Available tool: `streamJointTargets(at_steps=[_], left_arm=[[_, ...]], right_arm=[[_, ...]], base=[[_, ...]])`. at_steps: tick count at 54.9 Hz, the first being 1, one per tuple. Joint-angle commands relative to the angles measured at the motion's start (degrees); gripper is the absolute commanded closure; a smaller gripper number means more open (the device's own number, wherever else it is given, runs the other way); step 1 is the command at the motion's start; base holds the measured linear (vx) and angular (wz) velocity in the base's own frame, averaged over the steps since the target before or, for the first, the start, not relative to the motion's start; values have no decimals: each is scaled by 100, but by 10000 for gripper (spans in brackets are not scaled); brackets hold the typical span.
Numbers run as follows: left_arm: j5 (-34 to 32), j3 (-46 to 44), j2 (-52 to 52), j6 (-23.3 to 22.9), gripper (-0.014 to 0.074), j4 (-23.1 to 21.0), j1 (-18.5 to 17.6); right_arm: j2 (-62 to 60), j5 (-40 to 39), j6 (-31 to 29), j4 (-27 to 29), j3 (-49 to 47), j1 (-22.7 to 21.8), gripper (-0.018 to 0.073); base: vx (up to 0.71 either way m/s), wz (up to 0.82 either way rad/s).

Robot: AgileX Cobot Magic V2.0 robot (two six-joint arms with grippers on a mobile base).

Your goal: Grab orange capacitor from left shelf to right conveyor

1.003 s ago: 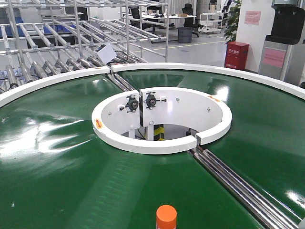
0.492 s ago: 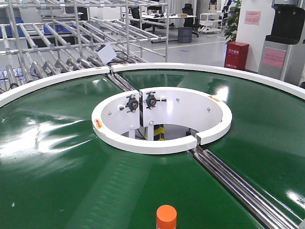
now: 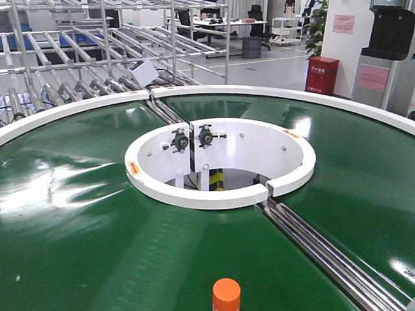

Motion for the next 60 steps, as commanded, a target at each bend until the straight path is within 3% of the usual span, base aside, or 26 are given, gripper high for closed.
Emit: streamJointTargets(at_steps=[1, 15, 22, 31, 43, 55, 60], left_arm=[[-475, 186, -71, -9, 602, -20, -34], [-475, 186, -71, -9, 602, -20, -34], [-475, 186, -71, -9, 602, -20, -34], [-475, 186, -71, -9, 602, -20, -34], [-475, 186, -71, -9, 602, -20, -34], [-475, 186, -71, -9, 602, -20, -34], [-475, 186, -71, -9, 602, -20, -34]], right_arm=[[-33, -388, -47, -74, -156, 3, 570], [-84, -386, -56, -150, -156, 3, 571], [-375, -443, -69, -203, -113, -292, 569], [-1260, -1682, -54, -618, 800, -1216, 567], [-3083, -3615, -17, -585, 2805, -2322, 567], [-4314, -4524, 46, -560, 4155, -2625, 567], [-4353, -4370, 110, -583, 4172, -2579, 567]], base=[[0, 0], [0, 0], [0, 0], [0, 0], [0, 0], [0, 0], [0, 0]])
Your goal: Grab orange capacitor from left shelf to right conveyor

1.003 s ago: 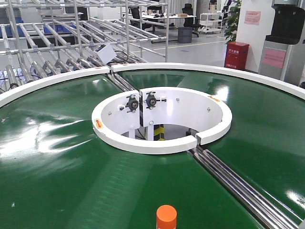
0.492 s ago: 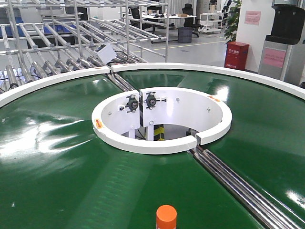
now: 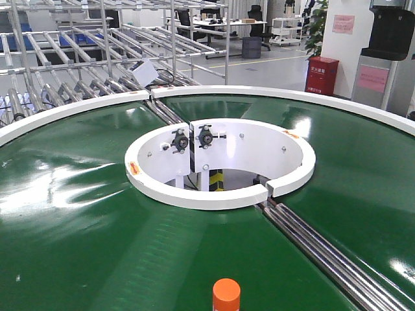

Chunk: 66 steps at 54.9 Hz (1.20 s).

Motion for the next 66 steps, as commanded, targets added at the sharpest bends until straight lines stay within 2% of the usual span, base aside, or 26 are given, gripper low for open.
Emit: streamJointTargets(at_steps=[1, 16, 28, 41, 66], left_arm=[[-475, 186, -71, -9, 602, -20, -34], [-475, 186, -71, -9, 602, -20, -34], [-475, 186, -71, -9, 602, -20, -34], [-475, 186, -71, -9, 602, -20, -34], [-475, 186, -71, -9, 602, -20, -34]], right_arm=[[-93, -535, 35, -58, 48, 10, 567], [-67, -521, 43, -58, 48, 4, 567], [-67, -494, 687, 32, 54, 4, 567], [-67, -292, 319, 505, 54, 4, 567], [-67, -14, 203, 392, 54, 4, 567]], base=[[0, 0], [0, 0], [0, 0], [0, 0], [0, 0]])
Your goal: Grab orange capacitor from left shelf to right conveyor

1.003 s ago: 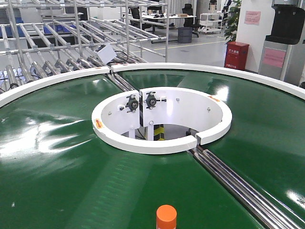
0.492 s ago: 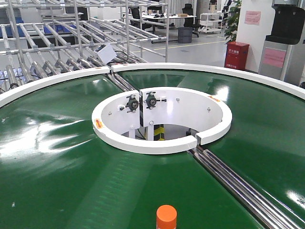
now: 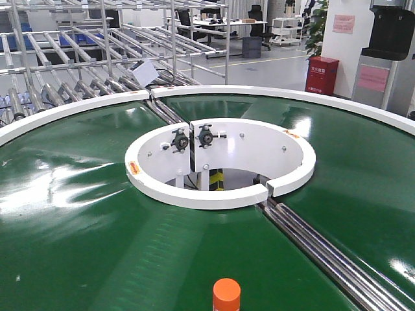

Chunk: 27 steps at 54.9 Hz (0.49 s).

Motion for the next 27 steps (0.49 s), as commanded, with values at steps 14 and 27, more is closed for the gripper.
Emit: streamJointTargets(at_steps=[14, 27], left_arm=[[-471, 186, -71, -9, 602, -20, -34], [-471, 186, -71, -9, 602, -20, -34]], right_arm=[[-39, -250, -62, -79, 46, -1, 567], [-39, -250, -62, -79, 46, -1, 567]], base=[[0, 0], [0, 0]])
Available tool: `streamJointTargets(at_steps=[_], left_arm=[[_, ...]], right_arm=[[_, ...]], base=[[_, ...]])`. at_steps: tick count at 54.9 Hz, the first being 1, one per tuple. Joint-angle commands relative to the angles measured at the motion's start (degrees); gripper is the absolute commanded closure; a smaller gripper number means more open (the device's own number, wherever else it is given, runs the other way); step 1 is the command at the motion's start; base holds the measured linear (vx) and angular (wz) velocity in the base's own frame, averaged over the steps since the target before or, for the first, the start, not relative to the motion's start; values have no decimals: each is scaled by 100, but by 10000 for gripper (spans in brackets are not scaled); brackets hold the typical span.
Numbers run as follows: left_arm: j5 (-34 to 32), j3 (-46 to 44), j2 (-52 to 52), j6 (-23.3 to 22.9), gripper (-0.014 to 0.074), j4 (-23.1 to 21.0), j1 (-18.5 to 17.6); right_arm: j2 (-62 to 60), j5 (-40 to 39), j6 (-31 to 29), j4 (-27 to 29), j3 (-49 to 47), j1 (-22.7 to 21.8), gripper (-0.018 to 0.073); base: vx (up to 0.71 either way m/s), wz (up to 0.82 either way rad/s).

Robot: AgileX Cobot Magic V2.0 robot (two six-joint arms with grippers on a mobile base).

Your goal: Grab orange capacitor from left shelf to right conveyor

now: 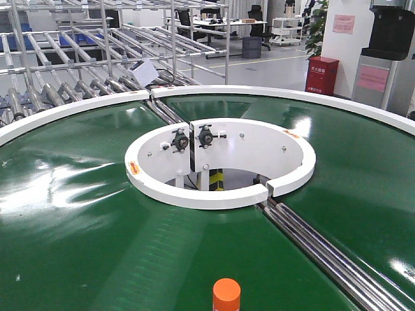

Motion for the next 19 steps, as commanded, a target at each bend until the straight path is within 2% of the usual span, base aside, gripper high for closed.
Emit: streamJointTargets(at_steps=[1, 19], left_arm=[[-471, 186, -71, -9, 602, -20, -34], [-471, 186, -71, -9, 602, -20, -34]], right_arm=[[-39, -453, -57, -62, 46, -1, 567], [-39, -453, -57, -56, 46, -1, 567]], base=[[0, 0], [0, 0]])
